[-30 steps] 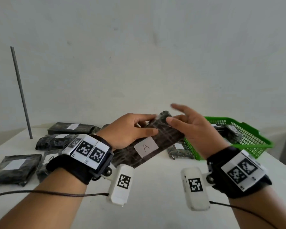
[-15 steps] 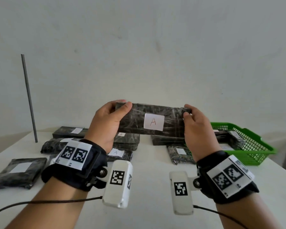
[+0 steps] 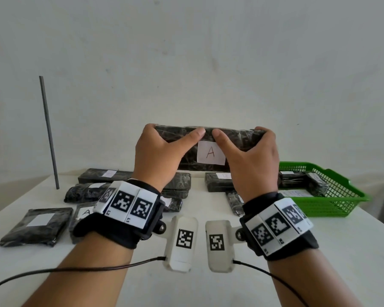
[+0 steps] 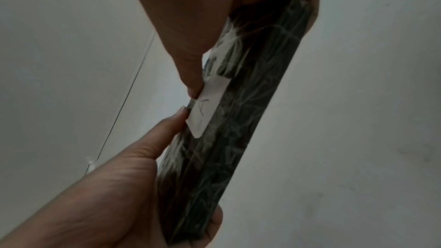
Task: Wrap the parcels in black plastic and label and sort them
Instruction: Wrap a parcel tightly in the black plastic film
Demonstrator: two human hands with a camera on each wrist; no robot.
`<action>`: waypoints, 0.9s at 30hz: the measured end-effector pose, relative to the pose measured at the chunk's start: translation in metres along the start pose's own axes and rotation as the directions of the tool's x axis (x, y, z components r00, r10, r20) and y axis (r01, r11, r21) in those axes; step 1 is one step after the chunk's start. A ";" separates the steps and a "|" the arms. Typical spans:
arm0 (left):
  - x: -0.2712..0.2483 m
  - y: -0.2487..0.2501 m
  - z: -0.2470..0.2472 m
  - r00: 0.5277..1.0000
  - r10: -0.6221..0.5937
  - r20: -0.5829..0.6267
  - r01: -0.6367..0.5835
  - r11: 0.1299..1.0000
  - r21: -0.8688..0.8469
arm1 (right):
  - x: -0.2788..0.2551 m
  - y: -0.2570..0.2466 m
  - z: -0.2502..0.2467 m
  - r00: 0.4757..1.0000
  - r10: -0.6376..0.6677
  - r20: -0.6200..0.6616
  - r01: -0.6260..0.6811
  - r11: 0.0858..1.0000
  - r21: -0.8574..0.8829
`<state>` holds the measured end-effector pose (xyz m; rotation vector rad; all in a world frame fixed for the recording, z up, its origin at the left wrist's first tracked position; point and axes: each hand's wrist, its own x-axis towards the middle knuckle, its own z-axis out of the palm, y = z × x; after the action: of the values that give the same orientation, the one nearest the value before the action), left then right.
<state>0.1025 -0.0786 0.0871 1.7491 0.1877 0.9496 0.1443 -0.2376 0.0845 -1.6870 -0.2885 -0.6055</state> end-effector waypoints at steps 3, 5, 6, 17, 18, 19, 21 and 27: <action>0.001 0.001 -0.003 1.000 0.002 0.020 -0.002 1.000 -0.007 | -0.002 -0.005 -0.002 1.000 -0.021 0.003 0.021 1.000 -0.008; 0.000 0.002 -0.004 1.000 0.018 0.015 -0.018 1.000 0.003 | -0.002 -0.009 -0.004 0.999 -0.048 -0.003 0.048 0.999 -0.024; -0.001 0.004 -0.004 1.000 0.017 0.018 -0.017 1.000 0.012 | -0.003 -0.011 -0.005 0.998 -0.063 -0.002 0.063 0.997 -0.043; -0.015 0.011 -0.007 0.992 -0.048 0.114 0.063 0.990 -0.130 | 0.000 -0.017 -0.025 0.990 -0.144 -0.008 0.141 0.980 -0.138; -0.018 0.012 -0.008 0.990 -0.054 0.134 0.072 0.988 -0.135 | 0.000 -0.016 -0.027 0.989 -0.149 -0.002 0.147 0.979 -0.143; -0.019 0.012 -0.009 0.989 -0.053 0.140 0.073 0.987 -0.140 | 0.001 -0.016 -0.029 0.989 -0.149 0.003 0.148 0.978 -0.144; -0.021 0.013 -0.009 0.990 -0.034 0.140 0.053 0.989 -0.140 | 0.004 -0.014 -0.033 0.988 -0.152 0.011 0.152 0.977 -0.151; -0.022 0.014 -0.013 0.990 0.073 0.119 -0.061 0.992 -0.108 | 0.009 -0.010 -0.040 0.985 -0.167 0.050 0.170 0.982 -0.076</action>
<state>0.0747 -0.0868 0.0899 1.7199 0.0000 0.8815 0.1377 -0.2754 0.1019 -1.7659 -0.4472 -0.7141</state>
